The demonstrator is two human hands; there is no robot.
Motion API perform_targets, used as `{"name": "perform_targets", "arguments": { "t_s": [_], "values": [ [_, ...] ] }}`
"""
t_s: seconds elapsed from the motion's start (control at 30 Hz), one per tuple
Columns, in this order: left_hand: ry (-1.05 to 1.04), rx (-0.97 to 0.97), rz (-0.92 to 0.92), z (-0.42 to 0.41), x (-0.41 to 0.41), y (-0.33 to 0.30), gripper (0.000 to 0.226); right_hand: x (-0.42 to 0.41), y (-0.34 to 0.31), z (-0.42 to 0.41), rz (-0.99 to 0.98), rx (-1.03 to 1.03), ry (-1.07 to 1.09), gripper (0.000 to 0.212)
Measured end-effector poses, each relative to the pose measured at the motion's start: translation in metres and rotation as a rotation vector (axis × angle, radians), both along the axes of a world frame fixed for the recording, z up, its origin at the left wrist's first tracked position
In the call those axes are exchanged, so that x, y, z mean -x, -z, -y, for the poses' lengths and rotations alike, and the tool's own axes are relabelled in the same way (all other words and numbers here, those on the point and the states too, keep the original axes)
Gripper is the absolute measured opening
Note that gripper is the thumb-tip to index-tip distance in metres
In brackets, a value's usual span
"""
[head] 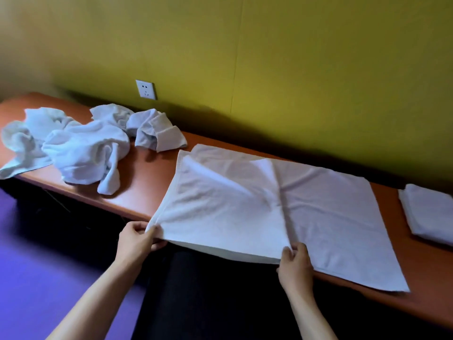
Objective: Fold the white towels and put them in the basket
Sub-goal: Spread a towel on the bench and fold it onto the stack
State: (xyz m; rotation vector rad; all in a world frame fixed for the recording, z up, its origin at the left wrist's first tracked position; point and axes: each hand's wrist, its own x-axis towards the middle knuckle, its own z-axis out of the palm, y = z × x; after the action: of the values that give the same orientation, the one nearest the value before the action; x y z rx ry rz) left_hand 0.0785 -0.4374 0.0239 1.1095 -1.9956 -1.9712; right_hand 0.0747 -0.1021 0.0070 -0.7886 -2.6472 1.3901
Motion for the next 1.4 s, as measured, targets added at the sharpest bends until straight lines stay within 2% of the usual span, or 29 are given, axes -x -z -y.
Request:
{"name": "perform_targets", "arguments": {
  "t_s": [0.17, 0.27, 0.33, 0.43, 0.53, 0.57, 0.63, 0.7, 0.73, 0.8, 0.87, 0.93, 1.0, 1.17, 1.3, 1.4],
  "values": [
    [0.101, 0.064, -0.023, 0.003, -0.014, 0.009, 0.018, -0.005, -0.006, -0.003, -0.139, 0.198, 0.038, 0.024],
    [0.198, 0.163, 0.037, 0.009, -0.019, 0.016, 0.013, 0.005, -0.016, -0.005, -0.204, 0.397, 0.11, 0.021],
    [0.196, 0.175, 0.055, 0.008, -0.016, 0.016, 0.012, 0.013, -0.021, -0.001, -0.207, 0.603, 0.149, 0.024],
    [0.159, 0.041, 0.07, 0.004, -0.007, 0.014, 0.018, 0.025, -0.031, 0.004, -0.223, 0.921, 0.196, 0.015],
    [0.296, 0.088, 0.079, 0.008, -0.005, 0.011, 0.038, 0.033, -0.033, 0.001, -0.259, 1.065, 0.116, 0.021],
    [0.356, 0.155, 0.069, 0.01, -0.007, 0.01, 0.041, 0.034, -0.031, -0.001, -0.268, 1.043, 0.075, 0.028],
    [0.412, 0.285, 0.035, 0.013, -0.009, 0.009, 0.029, 0.034, -0.028, -0.003, -0.288, 0.883, 0.026, 0.033],
    [0.402, 0.455, -0.003, 0.014, -0.007, 0.011, 0.009, 0.035, -0.025, -0.005, -0.32, 0.685, 0.004, 0.025],
    [0.407, 0.55, -0.008, 0.016, -0.006, 0.012, 0.006, 0.035, -0.024, -0.005, -0.336, 0.587, -0.005, 0.02],
    [0.4, 0.688, -0.055, 0.02, -0.001, 0.013, 0.015, 0.038, -0.021, -0.008, -0.364, 0.394, -0.008, 0.012],
    [0.37, 0.673, -0.146, 0.024, 0.005, 0.013, 0.015, 0.041, -0.018, -0.012, -0.38, 0.24, 0.0, 0.006],
    [0.358, 0.6, -0.18, 0.025, 0.012, 0.012, 0.01, 0.049, -0.018, -0.016, -0.4, 0.147, 0.001, 0.01],
    [0.342, 0.567, -0.183, 0.025, 0.028, 0.014, 0.006, 0.063, -0.02, -0.018, -0.412, 0.148, -0.03, 0.009],
    [0.194, 0.523, -0.272, 0.019, 0.092, 0.004, 0.03, 0.117, -0.026, -0.017, -0.438, 0.078, -0.095, 0.01],
    [0.12, 0.439, -0.32, 0.008, 0.154, -0.007, 0.021, 0.173, -0.028, -0.012, -0.48, 0.055, -0.071, 0.018],
    [0.086, 0.5, -0.326, 0.011, 0.2, -0.003, 0.027, 0.218, -0.022, -0.009, -0.47, 0.032, -0.061, 0.02]
  ]
}}
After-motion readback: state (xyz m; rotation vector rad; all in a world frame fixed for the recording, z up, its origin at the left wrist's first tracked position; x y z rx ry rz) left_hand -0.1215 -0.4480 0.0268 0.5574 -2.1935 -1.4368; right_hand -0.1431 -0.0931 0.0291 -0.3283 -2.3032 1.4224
